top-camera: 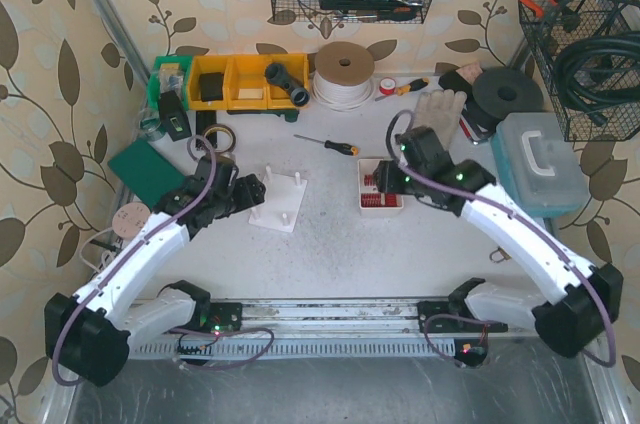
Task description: Install the large spring
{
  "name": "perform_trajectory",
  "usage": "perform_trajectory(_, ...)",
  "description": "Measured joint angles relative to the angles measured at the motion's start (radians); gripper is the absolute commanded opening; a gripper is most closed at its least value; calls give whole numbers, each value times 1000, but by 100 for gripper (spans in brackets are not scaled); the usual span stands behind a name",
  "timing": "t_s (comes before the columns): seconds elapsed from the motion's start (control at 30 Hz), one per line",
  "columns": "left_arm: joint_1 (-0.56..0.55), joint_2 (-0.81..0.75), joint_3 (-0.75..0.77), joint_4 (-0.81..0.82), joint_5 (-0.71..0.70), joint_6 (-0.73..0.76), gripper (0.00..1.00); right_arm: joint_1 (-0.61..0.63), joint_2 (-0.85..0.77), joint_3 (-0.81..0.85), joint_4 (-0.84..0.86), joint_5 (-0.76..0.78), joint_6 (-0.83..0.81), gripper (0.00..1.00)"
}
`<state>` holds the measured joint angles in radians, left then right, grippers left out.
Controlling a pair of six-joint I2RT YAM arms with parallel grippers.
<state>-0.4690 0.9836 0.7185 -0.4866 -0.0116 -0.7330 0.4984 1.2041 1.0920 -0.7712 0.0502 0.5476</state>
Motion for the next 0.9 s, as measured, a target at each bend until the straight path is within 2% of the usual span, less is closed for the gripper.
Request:
perform_trajectory(0.13, 14, 84, 119, -154, -6, 63, 73, 193, -78, -108, 126, 27, 77, 63)
perform_trajectory(0.2, 19, 133, 159, -210, -7, 98, 70, 301, -63, -159, 177, 64, 101, 62)
perform_trajectory(0.33, 19, 234, 180, -262, 2, 148, 60, 436, -8, -182, 198, 172, 114, 62)
perform_trajectory(0.43, 19, 329, 197, -287, 24, 174, 54, 471, -7, -182, 215, 231, 114, 62)
perform_trajectory(0.57, 19, 417, 205, -290, 46, 190, 51, 471, -16, -188, 251, 275, 116, 62)
perform_trajectory(0.9, 19, 466, 212, -273, 48, 195, 43, 471, -77, -251, 316, 310, 119, 62)
